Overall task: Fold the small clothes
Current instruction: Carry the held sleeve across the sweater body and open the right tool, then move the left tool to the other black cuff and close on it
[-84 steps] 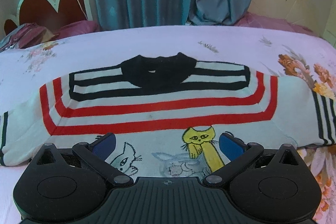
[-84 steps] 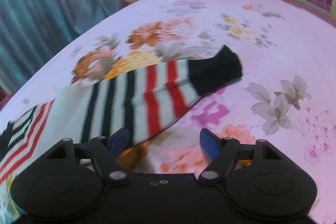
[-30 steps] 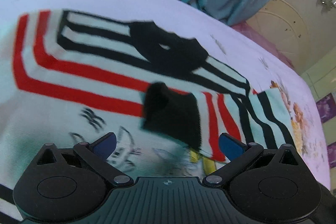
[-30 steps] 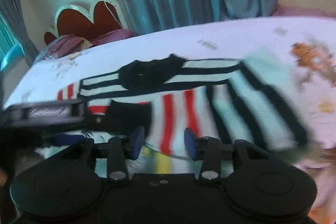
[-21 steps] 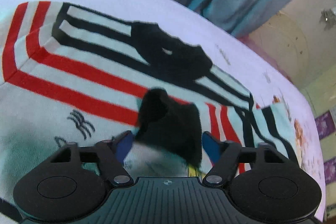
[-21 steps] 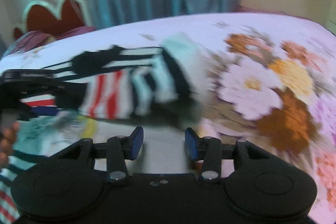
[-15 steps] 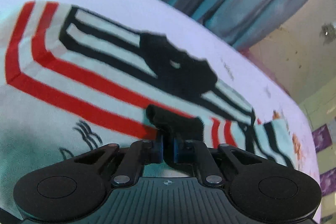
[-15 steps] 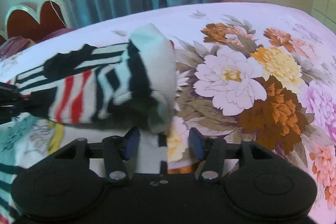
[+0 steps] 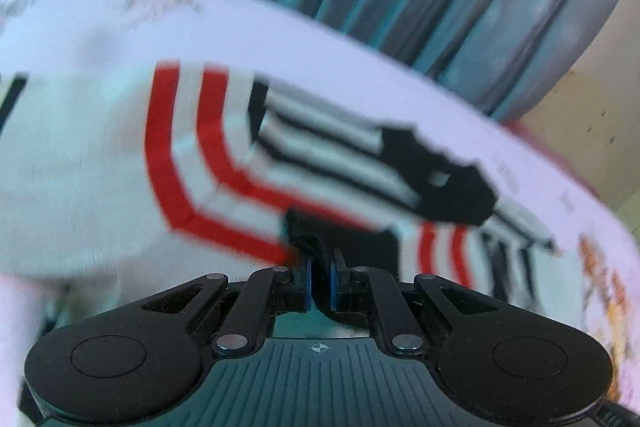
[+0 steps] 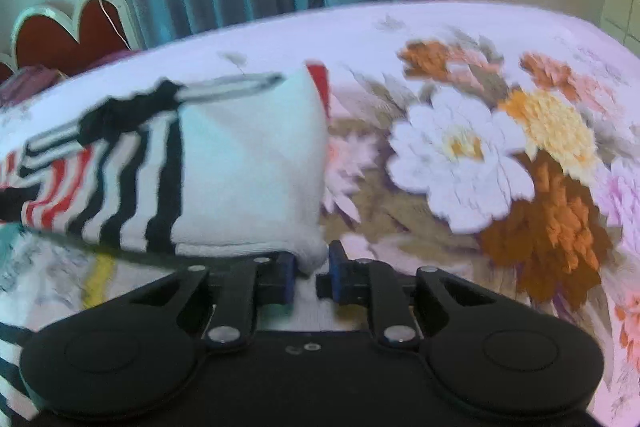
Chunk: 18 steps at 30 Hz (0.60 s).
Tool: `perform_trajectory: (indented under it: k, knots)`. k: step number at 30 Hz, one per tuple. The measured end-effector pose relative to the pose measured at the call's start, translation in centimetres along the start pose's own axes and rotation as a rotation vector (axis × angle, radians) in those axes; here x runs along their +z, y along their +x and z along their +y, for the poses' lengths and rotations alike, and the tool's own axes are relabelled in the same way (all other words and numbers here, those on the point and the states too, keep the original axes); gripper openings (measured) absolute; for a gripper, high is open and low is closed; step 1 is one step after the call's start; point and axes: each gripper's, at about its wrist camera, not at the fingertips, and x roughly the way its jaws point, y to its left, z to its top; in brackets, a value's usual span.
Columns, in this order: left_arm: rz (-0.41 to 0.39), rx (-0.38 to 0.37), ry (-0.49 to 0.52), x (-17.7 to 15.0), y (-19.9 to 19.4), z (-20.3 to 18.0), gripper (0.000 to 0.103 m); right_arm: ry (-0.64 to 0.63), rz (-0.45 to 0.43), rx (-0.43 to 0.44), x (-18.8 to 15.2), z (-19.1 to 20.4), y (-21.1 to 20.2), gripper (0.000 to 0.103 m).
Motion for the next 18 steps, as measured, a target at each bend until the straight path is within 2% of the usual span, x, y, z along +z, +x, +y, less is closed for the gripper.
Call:
perform_trajectory:
  k: [3, 6, 8, 9, 10, 12, 14, 18]
  knots:
    - [-0.017, 0.028, 0.071, -0.4, 0.1, -0.7, 0.007, -0.015, 0.008, 0.003, 0.1, 0.0, -0.3, 0.016]
    - [-0.021, 0.047, 0.050, 0.7, -0.6, -0.5, 0.010, -0.024, 0.048, 0.036, 0.3, -0.4, -1.1, 0.023]
    - [-0.062, 0.080, 0.035, 1.0, -2.2, -0.2, 0.035, -0.010, 0.040, 0.055, 0.3, -1.0, -2.3, 0.039]
    - [-0.091, 0.091, 0.031, 1.2, -3.0, 0.0, 0.060, -0.005, 0.025, 0.069, 0.5, -1.3, -3.1, 0.042]
    - [-0.128, 0.102, 0.039, 1.3, -3.7, -0.2, 0.067, -0.006, 0.006, 0.070, 0.7, -1.4, -3.6, 0.044]
    - [-0.156, 0.073, 0.090, 1.4, -4.5, -1.0, 0.067, -0.009, -0.030, 0.070, 1.8, -1.6, -3.9, 0.044]
    - [-0.149, 0.029, 0.138, 1.7, -4.4, -2.5, 0.067, 0.017, -0.044, 0.077, 3.2, -2.0, -3.1, 0.044]
    - [-0.110, -0.028, 0.197, 1.2, -2.4, -5.4, 0.066, 0.082, -0.024, 0.096, 6.5, -2.5, 0.9, 0.043]
